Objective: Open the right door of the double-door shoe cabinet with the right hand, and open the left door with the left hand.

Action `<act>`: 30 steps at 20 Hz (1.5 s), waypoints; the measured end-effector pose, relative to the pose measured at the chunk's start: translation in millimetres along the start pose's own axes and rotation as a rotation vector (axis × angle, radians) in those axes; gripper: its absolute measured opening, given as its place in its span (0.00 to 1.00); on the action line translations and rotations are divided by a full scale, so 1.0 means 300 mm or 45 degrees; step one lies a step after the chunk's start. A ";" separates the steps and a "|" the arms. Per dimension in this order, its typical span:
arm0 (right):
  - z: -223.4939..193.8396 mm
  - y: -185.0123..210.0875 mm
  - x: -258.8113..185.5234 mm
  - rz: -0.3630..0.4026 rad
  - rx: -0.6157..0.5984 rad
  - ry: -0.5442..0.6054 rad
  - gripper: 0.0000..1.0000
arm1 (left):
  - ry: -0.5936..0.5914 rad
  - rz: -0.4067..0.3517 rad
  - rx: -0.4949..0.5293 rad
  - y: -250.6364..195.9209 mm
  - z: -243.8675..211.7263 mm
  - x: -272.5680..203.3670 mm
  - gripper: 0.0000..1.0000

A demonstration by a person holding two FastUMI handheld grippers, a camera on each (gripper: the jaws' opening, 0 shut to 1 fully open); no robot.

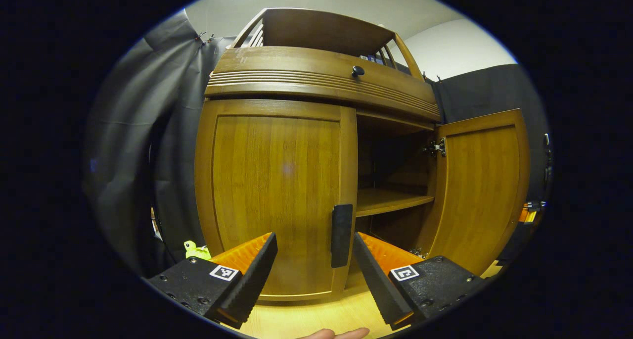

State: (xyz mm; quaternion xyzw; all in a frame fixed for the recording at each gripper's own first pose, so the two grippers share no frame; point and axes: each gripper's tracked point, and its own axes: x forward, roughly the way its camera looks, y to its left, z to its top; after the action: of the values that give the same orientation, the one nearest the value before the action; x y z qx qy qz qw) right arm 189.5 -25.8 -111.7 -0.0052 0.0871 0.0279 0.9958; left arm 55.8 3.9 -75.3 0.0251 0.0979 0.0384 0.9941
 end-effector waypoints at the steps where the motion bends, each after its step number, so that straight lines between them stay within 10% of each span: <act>1: -0.006 -0.004 0.006 -0.013 -0.003 0.007 0.27 | 0.003 0.000 -0.001 0.002 -0.006 0.006 0.92; 4: 0.007 -0.058 -0.034 -0.065 -0.024 0.009 0.63 | 0.022 -0.004 -0.003 0.000 -0.022 0.016 0.96; 8: 0.059 -0.165 -0.135 -0.178 0.022 -0.067 0.85 | 0.036 0.011 0.005 0.003 -0.036 0.044 0.92; 15: 0.150 -0.050 -0.312 -0.261 0.039 -0.276 0.94 | -0.031 0.024 -0.036 -0.008 -0.022 0.125 0.92; 26: 0.079 0.559 -0.405 0.006 0.104 -0.363 0.97 | -0.186 -0.131 -0.193 -0.103 -0.038 0.276 0.96; 30: 0.020 0.658 -0.388 0.077 0.125 -0.323 0.97 | -0.263 -0.021 -0.044 -0.073 -0.048 0.309 0.89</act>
State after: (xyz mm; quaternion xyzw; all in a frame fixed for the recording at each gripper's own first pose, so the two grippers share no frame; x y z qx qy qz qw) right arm 64.9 164.9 -86.7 0.0497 -0.0380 0.0541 0.9966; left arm 145.2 -9.9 -108.7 0.0110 -0.0056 0.0290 0.9995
